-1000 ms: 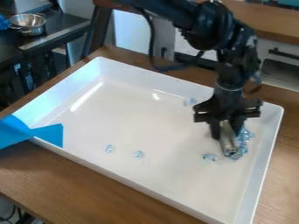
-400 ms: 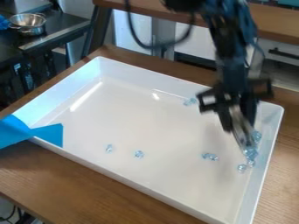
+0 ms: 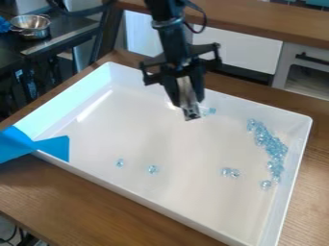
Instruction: Sweep into pile
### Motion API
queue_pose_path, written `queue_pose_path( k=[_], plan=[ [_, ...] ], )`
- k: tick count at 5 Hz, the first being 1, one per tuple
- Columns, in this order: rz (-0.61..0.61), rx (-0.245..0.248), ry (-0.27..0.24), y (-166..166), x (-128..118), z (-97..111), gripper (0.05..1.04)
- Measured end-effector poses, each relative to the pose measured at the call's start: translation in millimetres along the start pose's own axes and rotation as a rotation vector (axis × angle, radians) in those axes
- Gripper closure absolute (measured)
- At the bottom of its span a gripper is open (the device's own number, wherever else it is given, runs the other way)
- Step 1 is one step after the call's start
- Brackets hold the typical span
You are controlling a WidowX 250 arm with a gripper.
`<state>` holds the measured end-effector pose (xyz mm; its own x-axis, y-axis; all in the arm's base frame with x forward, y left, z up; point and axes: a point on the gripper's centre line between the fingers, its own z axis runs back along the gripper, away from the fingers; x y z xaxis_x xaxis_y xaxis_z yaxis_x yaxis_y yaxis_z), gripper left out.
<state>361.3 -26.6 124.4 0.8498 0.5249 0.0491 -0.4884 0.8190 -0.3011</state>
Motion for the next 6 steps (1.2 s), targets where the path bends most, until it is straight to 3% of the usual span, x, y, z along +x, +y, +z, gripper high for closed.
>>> queue_pose_path(
  k=[2,3,5,6],
  plan=[
    [-0.089,0.180,-0.083,97,19,-16,0.697],
    [-0.141,0.252,-0.110,119,19,-22,0.697],
    [-0.217,0.319,-0.032,135,-7,-41,0.697],
    [-0.232,0.335,-0.050,127,-13,-48,0.697]
  ],
)
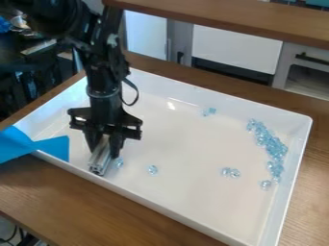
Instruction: Sweep into pile
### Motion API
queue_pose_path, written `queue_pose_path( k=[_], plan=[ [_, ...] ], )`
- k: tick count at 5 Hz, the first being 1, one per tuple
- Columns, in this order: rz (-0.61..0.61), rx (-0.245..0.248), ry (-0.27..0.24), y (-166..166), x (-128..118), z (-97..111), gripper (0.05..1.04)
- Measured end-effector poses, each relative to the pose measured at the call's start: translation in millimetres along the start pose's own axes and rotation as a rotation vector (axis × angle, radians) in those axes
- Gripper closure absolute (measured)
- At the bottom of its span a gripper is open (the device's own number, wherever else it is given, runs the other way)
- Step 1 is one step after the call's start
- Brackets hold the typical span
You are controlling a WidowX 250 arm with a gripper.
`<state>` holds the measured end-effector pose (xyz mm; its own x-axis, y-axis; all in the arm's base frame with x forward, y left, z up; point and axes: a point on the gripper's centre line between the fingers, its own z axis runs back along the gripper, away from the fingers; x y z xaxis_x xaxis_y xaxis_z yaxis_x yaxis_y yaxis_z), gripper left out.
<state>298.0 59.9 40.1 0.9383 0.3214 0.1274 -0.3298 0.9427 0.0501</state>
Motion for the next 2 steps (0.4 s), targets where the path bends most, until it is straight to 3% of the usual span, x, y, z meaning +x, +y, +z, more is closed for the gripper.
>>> queue_pose_path(
  k=[1,2],
  plan=[
    [0.005,0.013,-0.017,-12,0,-4,0.697],
    [0.003,0.003,0.004,-24,-5,-4,0.697]
  ],
)
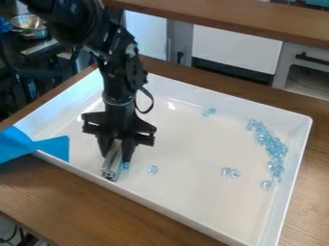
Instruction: Sweep into pile
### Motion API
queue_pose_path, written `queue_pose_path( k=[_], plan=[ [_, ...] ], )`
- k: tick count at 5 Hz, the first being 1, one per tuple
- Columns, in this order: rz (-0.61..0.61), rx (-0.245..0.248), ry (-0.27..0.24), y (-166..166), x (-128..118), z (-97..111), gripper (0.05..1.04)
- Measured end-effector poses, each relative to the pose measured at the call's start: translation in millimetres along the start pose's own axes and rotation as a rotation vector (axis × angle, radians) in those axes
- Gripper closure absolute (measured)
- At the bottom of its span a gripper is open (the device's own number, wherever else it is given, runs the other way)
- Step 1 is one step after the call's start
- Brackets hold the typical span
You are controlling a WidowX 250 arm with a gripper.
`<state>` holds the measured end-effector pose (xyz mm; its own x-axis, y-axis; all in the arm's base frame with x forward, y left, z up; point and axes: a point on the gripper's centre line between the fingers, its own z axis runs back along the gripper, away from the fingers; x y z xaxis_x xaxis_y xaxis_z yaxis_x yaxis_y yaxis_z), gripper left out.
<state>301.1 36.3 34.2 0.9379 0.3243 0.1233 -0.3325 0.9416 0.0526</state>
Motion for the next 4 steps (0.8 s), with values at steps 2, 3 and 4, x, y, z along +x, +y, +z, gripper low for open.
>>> queue_pose_path(
  k=[2,3,4],
  plan=[
    [-0.022,-0.025,0.017,-44,-9,1,0.697],
    [-0.011,-0.037,0.018,-66,-10,2,0.698],
    [0.005,-0.055,0.035,-95,-12,2,0.698]
  ],
)
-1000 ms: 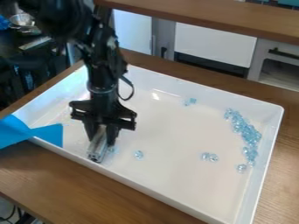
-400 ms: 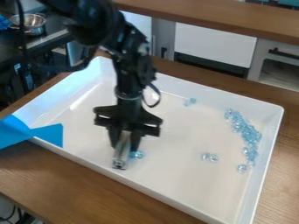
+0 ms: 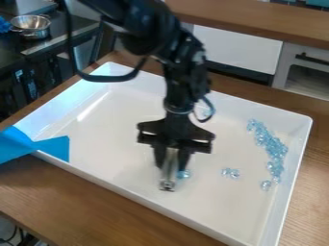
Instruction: Sweep into pile
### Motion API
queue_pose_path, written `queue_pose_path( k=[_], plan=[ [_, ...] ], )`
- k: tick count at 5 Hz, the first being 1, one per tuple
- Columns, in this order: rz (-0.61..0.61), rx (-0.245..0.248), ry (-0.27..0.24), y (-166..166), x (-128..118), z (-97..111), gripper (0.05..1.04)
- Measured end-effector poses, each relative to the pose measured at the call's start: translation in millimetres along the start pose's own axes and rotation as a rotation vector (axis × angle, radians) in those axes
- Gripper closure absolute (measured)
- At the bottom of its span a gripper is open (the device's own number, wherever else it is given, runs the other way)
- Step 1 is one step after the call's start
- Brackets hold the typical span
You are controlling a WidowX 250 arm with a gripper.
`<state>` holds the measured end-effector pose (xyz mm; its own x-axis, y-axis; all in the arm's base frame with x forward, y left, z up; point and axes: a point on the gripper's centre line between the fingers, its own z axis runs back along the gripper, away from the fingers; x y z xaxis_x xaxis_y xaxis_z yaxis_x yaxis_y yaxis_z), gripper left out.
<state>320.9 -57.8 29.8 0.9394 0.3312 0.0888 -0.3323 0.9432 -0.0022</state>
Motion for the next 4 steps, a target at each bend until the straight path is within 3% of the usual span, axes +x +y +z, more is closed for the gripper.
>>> queue_pose_path(
  k=[2,4],
  plan=[
    [0.037,-0.029,0.025,-43,-8,1,0.698],
    [0.169,-0.097,0.082,-87,-10,0,0.698]
  ],
)
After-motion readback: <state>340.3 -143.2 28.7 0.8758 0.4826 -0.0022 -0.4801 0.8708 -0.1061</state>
